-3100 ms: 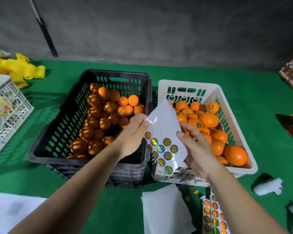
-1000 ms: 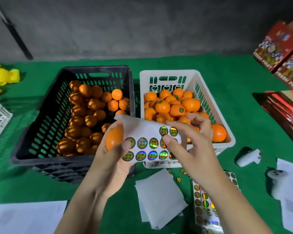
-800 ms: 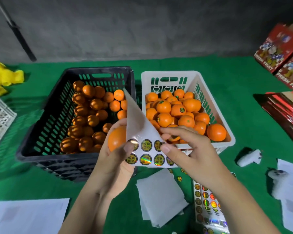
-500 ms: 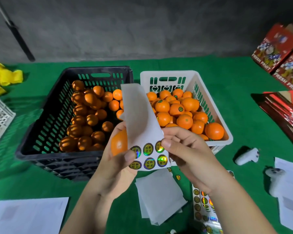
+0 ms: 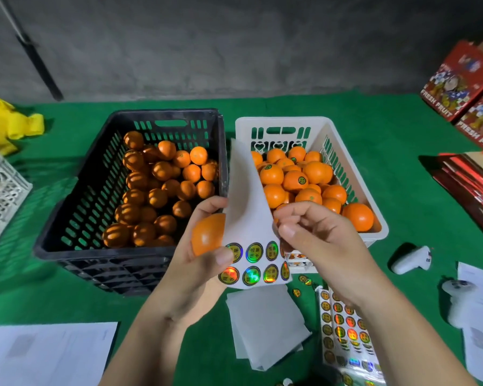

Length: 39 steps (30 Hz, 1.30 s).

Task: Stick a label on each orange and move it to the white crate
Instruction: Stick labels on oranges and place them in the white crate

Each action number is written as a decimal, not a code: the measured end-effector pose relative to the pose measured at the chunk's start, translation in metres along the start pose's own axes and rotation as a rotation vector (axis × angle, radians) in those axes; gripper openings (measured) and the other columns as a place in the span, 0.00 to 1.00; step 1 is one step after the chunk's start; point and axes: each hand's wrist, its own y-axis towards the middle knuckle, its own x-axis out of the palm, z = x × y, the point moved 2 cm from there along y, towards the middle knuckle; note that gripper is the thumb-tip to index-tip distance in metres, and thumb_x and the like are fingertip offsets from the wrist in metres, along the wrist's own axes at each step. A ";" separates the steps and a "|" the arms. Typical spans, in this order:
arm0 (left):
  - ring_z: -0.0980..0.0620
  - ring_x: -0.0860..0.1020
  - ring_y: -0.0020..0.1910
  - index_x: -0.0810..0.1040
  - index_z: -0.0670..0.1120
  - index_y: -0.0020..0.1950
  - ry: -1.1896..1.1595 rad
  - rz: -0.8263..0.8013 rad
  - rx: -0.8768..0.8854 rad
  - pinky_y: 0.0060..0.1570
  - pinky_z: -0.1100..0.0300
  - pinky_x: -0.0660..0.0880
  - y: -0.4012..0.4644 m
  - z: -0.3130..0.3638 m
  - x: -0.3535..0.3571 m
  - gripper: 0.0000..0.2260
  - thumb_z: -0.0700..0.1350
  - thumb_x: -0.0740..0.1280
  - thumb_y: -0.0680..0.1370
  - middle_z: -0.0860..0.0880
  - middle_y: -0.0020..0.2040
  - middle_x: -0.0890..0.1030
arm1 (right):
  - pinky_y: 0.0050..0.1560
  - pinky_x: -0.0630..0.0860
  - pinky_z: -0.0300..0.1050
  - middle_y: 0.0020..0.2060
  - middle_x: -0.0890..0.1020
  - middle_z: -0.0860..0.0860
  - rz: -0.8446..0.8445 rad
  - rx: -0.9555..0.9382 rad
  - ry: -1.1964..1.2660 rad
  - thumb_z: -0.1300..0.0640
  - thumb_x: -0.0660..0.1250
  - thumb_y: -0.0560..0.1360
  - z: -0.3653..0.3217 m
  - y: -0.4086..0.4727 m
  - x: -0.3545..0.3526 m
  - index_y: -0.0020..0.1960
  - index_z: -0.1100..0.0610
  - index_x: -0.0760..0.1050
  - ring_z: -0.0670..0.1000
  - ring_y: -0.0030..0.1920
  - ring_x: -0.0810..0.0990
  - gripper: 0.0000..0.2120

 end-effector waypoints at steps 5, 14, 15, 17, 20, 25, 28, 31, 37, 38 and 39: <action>0.35 0.79 0.66 0.63 0.44 0.77 0.118 0.025 0.042 0.61 0.35 0.78 0.000 0.009 0.001 0.40 0.46 0.82 0.72 0.38 0.68 0.78 | 0.46 0.77 0.46 0.39 0.84 0.53 0.074 0.079 0.021 0.60 0.71 0.81 0.006 0.002 -0.009 0.46 0.52 0.86 0.51 0.39 0.79 0.08; 0.58 0.84 0.51 0.64 0.59 0.65 0.704 0.165 0.132 0.37 0.61 0.82 0.008 0.013 0.019 0.35 0.42 0.80 0.67 0.67 0.56 0.78 | 0.49 0.79 0.38 0.46 0.86 0.44 0.329 -0.605 -0.382 0.56 0.70 0.82 -0.066 -0.019 0.013 0.56 0.48 0.82 0.47 0.47 0.85 0.05; 0.58 0.85 0.50 0.64 0.58 0.64 0.728 0.147 0.147 0.36 0.62 0.81 0.009 0.012 0.022 0.35 0.39 0.79 0.67 0.70 0.55 0.78 | 0.51 0.78 0.38 0.49 0.86 0.44 0.271 -0.669 -0.477 0.57 0.70 0.82 -0.070 -0.020 0.022 0.56 0.49 0.82 0.46 0.49 0.85 0.06; 0.59 0.85 0.48 0.63 0.54 0.64 0.753 0.100 0.155 0.38 0.65 0.80 0.011 0.009 0.025 0.35 0.32 0.78 0.68 0.70 0.52 0.78 | 0.53 0.76 0.40 0.50 0.84 0.49 0.146 -0.724 -0.647 0.61 0.70 0.82 -0.066 -0.020 0.033 0.55 0.55 0.84 0.48 0.52 0.83 0.05; 0.64 0.82 0.49 0.66 0.46 0.66 0.820 0.047 0.166 0.46 0.70 0.78 0.014 0.010 0.026 0.32 0.29 0.78 0.69 0.72 0.50 0.74 | 0.52 0.74 0.48 0.49 0.81 0.54 0.006 -0.644 -0.810 0.60 0.73 0.80 -0.055 -0.017 0.034 0.56 0.58 0.86 0.57 0.51 0.79 0.07; 0.62 0.84 0.43 0.59 0.57 0.63 0.717 0.041 0.114 0.40 0.67 0.79 0.013 0.013 0.025 0.38 0.30 0.77 0.68 0.65 0.48 0.82 | 0.52 0.74 0.51 0.56 0.74 0.51 -0.229 -0.564 -1.016 0.52 0.67 0.81 -0.058 -0.021 0.022 0.70 0.53 0.78 0.55 0.54 0.75 0.18; 0.59 0.85 0.44 0.63 0.67 0.57 0.614 0.017 0.059 0.40 0.63 0.80 0.012 0.012 0.020 0.33 0.38 0.77 0.68 0.64 0.48 0.83 | 0.56 0.76 0.46 0.63 0.68 0.47 -0.375 -0.471 -1.178 0.54 0.63 0.77 -0.059 -0.026 0.018 0.81 0.49 0.64 0.51 0.62 0.71 0.32; 0.53 0.86 0.50 0.65 0.69 0.58 0.551 -0.022 -0.011 0.45 0.58 0.82 0.014 0.014 0.015 0.32 0.43 0.79 0.67 0.61 0.53 0.84 | 0.62 0.75 0.48 0.69 0.67 0.47 -0.385 -0.471 -1.240 0.48 0.69 0.77 -0.056 -0.022 0.016 0.82 0.50 0.62 0.50 0.66 0.70 0.35; 0.47 0.86 0.56 0.63 0.72 0.71 0.512 -0.092 -0.049 0.51 0.56 0.83 0.017 0.010 0.008 0.41 0.43 0.81 0.71 0.57 0.60 0.83 | 0.72 0.70 0.52 0.70 0.69 0.38 -0.405 -0.191 -0.672 0.49 0.78 0.76 -0.037 -0.013 0.017 0.74 0.42 0.68 0.49 0.75 0.68 0.31; 0.47 0.85 0.58 0.61 0.73 0.73 0.508 -0.094 -0.064 0.52 0.56 0.82 0.017 0.007 0.006 0.42 0.44 0.81 0.71 0.58 0.61 0.83 | 0.72 0.69 0.53 0.70 0.69 0.37 -0.396 -0.167 -0.654 0.49 0.78 0.76 -0.032 -0.013 0.017 0.74 0.40 0.68 0.49 0.76 0.67 0.31; 0.46 0.85 0.60 0.61 0.75 0.74 0.489 -0.094 -0.086 0.53 0.55 0.82 0.017 0.004 0.003 0.44 0.44 0.81 0.71 0.57 0.63 0.83 | 0.72 0.69 0.54 0.69 0.70 0.36 -0.386 -0.134 -0.652 0.49 0.79 0.75 -0.028 -0.012 0.016 0.73 0.38 0.67 0.49 0.75 0.68 0.32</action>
